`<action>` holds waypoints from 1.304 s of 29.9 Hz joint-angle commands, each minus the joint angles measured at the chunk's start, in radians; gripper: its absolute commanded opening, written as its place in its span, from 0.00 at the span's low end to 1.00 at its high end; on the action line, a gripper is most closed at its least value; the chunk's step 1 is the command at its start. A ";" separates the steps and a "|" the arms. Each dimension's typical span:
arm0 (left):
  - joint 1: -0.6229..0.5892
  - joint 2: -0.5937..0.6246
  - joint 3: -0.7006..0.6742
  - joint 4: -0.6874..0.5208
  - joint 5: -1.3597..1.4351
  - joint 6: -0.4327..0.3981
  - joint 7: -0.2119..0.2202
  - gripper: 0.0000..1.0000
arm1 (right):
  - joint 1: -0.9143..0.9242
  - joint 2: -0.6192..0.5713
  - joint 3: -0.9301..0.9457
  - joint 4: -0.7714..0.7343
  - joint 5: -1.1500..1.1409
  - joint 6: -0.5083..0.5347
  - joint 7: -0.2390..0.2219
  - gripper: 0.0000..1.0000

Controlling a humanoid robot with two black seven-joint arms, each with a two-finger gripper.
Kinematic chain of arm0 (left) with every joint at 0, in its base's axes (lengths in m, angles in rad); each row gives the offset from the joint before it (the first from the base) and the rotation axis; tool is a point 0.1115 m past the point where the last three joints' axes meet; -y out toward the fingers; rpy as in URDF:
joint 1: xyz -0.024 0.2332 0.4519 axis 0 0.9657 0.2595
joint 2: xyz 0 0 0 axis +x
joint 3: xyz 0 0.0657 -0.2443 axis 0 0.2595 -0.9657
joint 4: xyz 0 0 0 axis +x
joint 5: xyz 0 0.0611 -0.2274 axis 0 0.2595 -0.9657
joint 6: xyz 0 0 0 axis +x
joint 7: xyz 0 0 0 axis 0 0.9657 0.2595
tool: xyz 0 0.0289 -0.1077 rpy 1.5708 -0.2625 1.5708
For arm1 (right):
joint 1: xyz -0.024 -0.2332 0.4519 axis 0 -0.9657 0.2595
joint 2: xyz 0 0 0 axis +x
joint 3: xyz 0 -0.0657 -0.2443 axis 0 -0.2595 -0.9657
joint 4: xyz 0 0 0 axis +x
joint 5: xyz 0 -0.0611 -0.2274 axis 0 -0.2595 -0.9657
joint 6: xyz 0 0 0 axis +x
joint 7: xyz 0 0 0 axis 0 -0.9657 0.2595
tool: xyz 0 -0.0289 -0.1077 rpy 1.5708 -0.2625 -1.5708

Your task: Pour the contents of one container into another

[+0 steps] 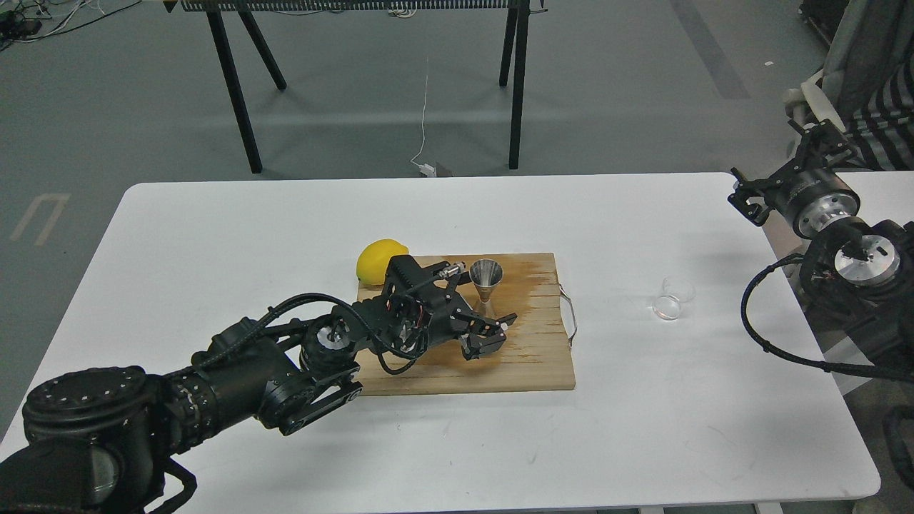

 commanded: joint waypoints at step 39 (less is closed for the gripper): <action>0.007 0.139 0.000 -0.097 -0.008 0.001 0.003 0.95 | 0.002 0.002 0.000 0.000 -0.001 0.001 -0.001 0.99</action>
